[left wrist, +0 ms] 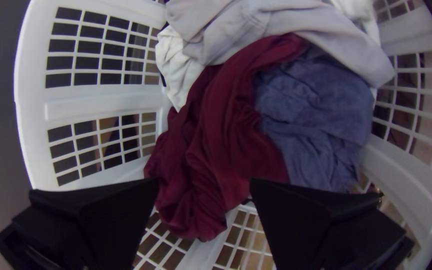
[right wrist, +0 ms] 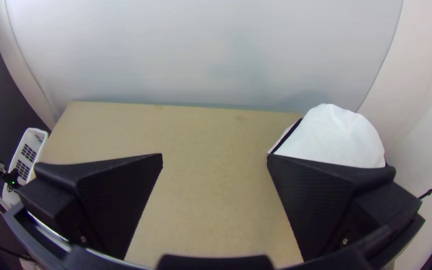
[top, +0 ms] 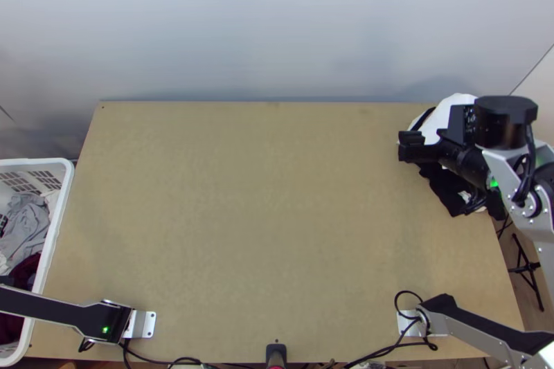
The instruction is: Fold the t-shirt
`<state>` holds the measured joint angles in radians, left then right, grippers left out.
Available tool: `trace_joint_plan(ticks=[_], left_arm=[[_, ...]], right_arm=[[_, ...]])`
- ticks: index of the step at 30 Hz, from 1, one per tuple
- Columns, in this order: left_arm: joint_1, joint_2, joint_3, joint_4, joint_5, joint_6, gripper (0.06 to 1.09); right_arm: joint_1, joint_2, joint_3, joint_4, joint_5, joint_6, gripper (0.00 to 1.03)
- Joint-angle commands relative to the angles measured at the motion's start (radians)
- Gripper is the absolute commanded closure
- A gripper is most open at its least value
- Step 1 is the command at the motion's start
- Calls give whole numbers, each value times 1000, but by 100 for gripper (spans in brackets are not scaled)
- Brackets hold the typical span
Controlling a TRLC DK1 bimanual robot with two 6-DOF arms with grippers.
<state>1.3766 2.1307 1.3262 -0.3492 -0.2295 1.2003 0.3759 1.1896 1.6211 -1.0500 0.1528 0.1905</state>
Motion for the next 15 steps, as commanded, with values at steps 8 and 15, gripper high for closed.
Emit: trace_joint_plan(ticks=[8,15], left_arm=[[12,284,136,-45,-47,-62,31],[12,348,171,-30,-47,-87,71]], right_arm=[[21,128,174,-53,1,-2,5],[21,165,224,-53,1,-2,5]])
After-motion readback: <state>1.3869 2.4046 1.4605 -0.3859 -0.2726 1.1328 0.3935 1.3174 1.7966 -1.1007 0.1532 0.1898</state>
